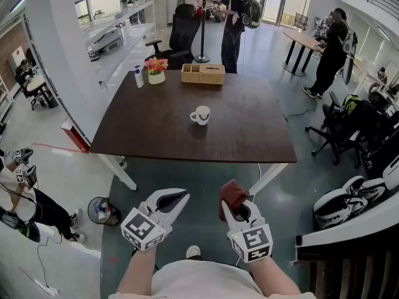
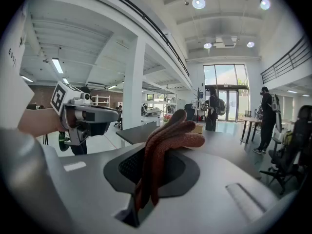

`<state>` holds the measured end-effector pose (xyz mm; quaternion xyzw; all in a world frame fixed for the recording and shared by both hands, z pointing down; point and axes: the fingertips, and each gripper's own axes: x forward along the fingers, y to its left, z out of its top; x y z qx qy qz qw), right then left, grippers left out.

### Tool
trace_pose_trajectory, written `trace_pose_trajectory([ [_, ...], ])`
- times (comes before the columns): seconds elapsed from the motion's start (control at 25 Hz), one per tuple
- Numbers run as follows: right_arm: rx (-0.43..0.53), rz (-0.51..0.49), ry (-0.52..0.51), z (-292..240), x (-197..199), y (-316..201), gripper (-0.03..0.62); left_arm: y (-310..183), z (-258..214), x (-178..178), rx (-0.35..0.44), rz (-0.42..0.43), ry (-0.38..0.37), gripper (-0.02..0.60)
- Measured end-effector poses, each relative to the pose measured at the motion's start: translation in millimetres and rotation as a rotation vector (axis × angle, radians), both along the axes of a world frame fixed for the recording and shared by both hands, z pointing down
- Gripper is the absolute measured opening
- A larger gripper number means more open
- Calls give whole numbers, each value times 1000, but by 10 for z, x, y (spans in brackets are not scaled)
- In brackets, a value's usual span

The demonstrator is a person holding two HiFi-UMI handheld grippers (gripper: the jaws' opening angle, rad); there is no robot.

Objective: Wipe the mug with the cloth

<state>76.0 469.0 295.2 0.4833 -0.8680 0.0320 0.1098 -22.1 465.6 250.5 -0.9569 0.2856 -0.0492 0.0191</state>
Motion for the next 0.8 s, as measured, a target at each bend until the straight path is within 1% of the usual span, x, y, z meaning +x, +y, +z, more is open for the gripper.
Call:
trace_pose_trajectory([
  [0.24,-8,1,-1,-8,-5,-17,74,-19,-28,-1,-8,0,3,0],
  [0.48,-25,29,-35,24,19,-55,75,-44,28,-37,-14,4,10,0],
  [0.8,-34,29,-19,58,-138,-198,77,-183,26,-229,-12,9,26,0],
])
